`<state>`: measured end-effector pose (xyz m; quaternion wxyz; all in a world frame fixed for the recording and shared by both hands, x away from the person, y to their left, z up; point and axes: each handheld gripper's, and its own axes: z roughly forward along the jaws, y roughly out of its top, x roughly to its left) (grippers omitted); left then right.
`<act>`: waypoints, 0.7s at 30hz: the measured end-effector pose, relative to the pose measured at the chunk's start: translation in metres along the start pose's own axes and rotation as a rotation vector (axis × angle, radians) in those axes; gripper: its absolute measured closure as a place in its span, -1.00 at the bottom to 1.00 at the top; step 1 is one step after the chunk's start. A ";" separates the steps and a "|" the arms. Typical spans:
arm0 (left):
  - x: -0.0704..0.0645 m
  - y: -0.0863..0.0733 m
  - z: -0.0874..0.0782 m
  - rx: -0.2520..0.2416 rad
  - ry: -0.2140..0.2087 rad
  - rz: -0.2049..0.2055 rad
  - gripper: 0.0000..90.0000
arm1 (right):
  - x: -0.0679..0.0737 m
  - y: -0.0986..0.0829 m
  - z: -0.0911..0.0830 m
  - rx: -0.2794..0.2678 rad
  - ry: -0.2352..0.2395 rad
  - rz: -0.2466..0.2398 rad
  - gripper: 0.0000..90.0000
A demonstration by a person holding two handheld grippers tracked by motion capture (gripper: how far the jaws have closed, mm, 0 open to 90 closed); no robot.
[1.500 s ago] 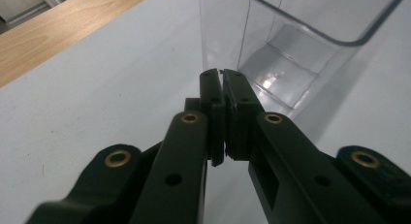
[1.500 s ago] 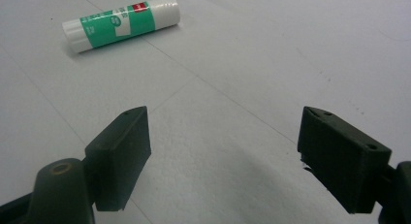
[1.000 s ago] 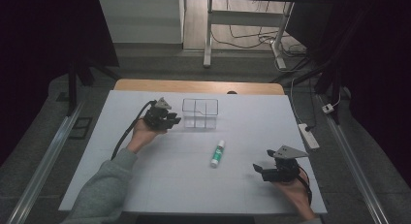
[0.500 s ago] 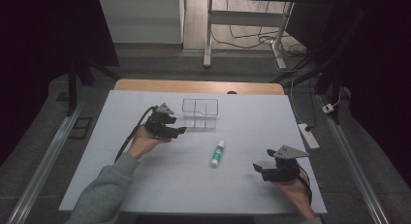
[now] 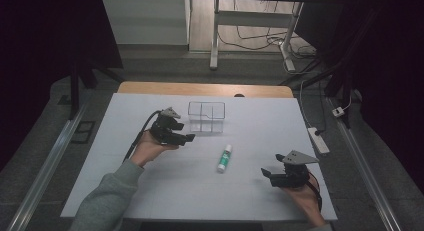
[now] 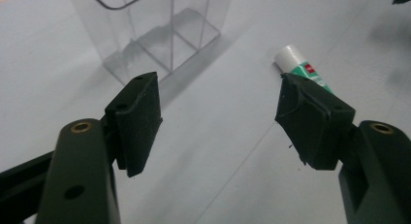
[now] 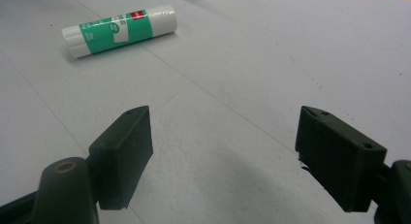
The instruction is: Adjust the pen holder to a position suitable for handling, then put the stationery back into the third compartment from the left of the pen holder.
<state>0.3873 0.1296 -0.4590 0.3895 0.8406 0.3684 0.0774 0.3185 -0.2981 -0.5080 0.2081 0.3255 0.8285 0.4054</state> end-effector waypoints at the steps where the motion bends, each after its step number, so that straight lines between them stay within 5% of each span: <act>1: -0.002 0.001 0.000 0.004 -0.007 0.004 -0.29 | 0.000 0.000 0.000 0.000 0.000 0.000 -0.53; 12: -0.021 0.012 0.007 0.036 -0.106 0.014 -0.29 | 0.001 0.000 -0.001 -0.012 0.002 0.001 -0.52; 21: -0.031 0.019 0.017 0.058 -0.114 0.015 -0.32 | 0.001 0.000 -0.001 -0.019 -0.002 0.003 -0.52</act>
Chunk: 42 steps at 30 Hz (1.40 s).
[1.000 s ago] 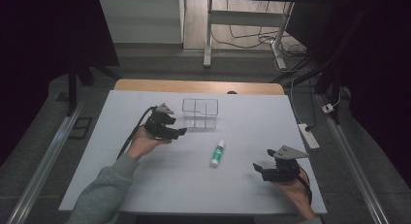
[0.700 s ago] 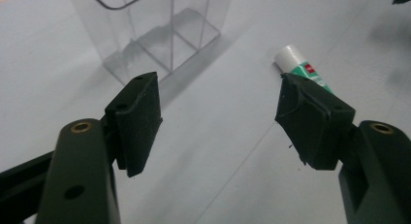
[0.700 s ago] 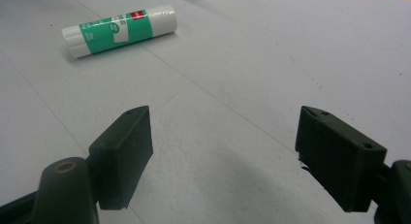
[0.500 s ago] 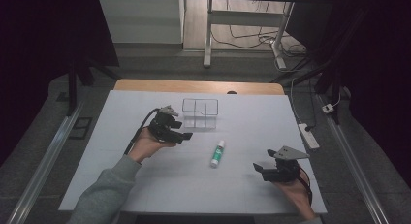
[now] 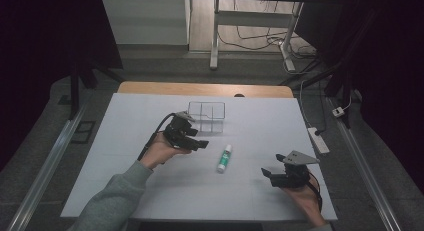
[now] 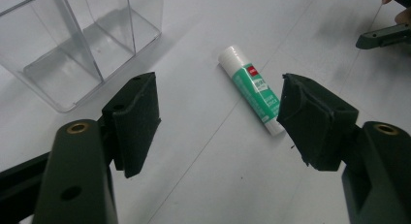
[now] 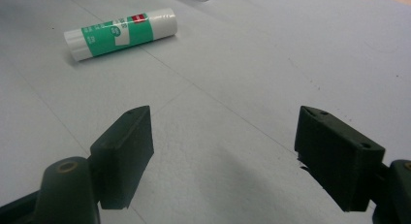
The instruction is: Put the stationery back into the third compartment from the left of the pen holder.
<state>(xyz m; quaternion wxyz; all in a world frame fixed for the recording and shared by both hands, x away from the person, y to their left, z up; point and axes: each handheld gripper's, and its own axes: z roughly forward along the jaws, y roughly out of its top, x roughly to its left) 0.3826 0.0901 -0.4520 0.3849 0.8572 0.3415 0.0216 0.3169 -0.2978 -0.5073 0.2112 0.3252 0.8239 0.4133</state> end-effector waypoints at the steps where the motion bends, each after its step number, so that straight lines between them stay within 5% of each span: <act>1: -0.001 0.000 0.001 0.000 -0.001 0.001 -0.32 | 0.000 0.000 0.000 0.005 0.000 -0.003 -0.52; 13: -0.012 0.006 0.014 0.010 -0.006 0.021 -0.31 | 0.001 0.001 0.001 0.006 -0.002 -0.009 -0.52; 29: -0.030 0.027 0.048 0.103 -0.004 0.058 -0.30 | 0.001 0.002 0.003 0.017 -0.010 -0.018 -0.52; 42: -0.030 0.040 0.081 0.166 -0.004 0.018 -0.28 | 0.001 0.002 0.004 0.017 -0.013 -0.026 -0.52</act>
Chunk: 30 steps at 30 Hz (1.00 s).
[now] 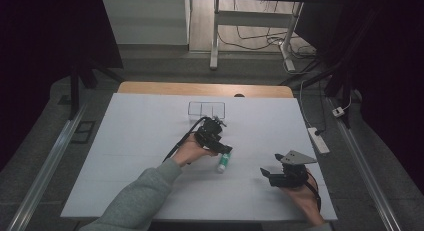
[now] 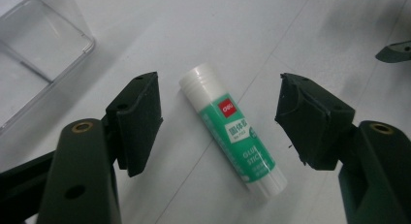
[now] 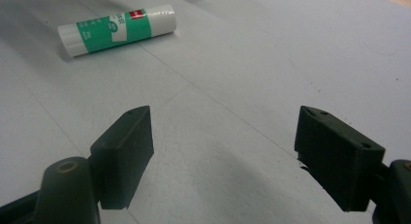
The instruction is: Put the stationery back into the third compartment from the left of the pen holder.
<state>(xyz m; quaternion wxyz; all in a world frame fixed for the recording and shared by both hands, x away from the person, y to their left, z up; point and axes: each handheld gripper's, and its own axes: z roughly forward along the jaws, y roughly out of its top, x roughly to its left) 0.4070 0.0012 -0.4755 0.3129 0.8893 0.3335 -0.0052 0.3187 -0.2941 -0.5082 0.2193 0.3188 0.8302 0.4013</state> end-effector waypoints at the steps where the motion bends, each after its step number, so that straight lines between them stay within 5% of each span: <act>1: -0.001 0.001 0.002 0.006 0.001 0.004 -0.27 | 0.000 0.000 0.000 0.002 0.002 0.000 -0.52; 13: -0.001 0.010 0.026 0.070 0.010 -0.027 -0.19 | 0.001 0.000 0.001 0.009 -0.006 -0.010 -0.52; 30: -0.005 0.015 0.045 0.148 0.086 -0.039 0.05 | 0.001 0.000 0.001 0.014 -0.014 -0.005 -0.52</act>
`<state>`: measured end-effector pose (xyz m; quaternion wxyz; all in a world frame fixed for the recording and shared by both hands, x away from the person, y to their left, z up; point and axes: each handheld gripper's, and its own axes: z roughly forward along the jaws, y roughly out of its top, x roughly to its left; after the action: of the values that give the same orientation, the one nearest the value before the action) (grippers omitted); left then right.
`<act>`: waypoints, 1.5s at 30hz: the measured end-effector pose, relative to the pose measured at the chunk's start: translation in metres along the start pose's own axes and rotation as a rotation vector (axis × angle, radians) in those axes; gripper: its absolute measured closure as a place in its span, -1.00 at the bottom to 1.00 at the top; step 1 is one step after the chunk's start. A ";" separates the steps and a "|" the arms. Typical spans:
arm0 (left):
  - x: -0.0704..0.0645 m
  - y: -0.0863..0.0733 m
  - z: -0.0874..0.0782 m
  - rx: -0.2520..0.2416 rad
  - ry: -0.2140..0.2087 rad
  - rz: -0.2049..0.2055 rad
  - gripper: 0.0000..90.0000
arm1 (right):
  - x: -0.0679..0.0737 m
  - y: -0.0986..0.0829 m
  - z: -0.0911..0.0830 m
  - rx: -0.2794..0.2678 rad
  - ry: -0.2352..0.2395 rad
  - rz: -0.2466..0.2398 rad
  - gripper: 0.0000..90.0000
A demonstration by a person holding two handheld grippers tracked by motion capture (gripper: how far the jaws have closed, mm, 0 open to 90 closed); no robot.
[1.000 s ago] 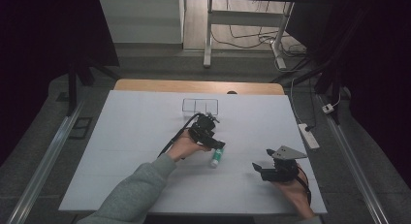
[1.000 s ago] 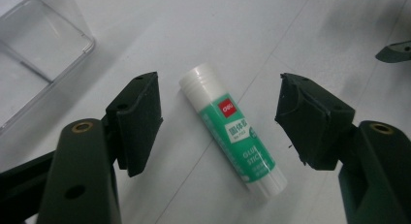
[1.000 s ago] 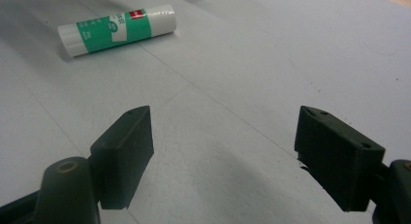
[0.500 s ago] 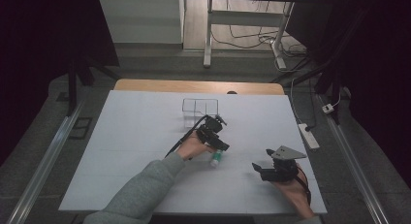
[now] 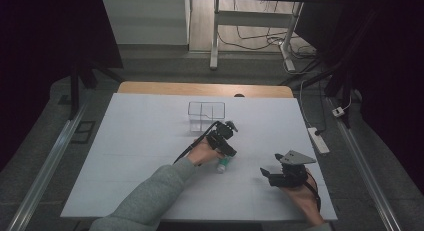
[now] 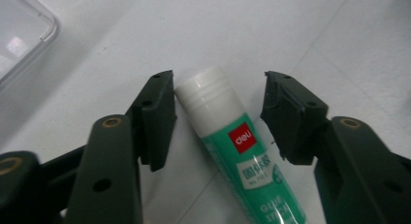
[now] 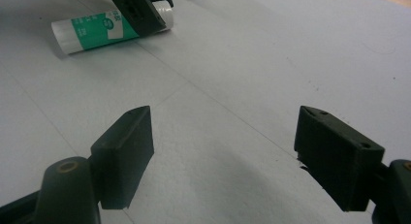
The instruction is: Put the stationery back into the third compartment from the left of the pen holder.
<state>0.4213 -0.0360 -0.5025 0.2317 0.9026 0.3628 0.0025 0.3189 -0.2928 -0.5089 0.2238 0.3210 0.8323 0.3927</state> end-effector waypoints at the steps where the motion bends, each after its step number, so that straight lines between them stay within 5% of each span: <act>1: 0.000 0.000 0.001 0.001 0.004 -0.007 0.09 | 0.000 0.000 0.000 0.000 -0.001 0.000 -0.52; 11: -0.001 0.002 0.002 0.004 0.001 -0.040 0.29 | 0.000 0.000 0.000 0.005 -0.006 -0.001 -0.51; 18: -0.001 0.000 -0.001 0.006 -0.042 -0.042 0.35 | -0.001 0.000 0.000 0.001 -0.013 -0.003 -0.51; 45: 0.024 -0.032 -0.075 -0.257 -0.127 -0.005 0.43 | -0.001 0.000 0.000 0.006 -0.022 -0.003 -0.51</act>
<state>0.4051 0.0310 -0.4524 0.3677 0.8630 0.3463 -0.0088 0.3195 -0.2938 -0.5092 0.2324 0.3245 0.8315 0.3863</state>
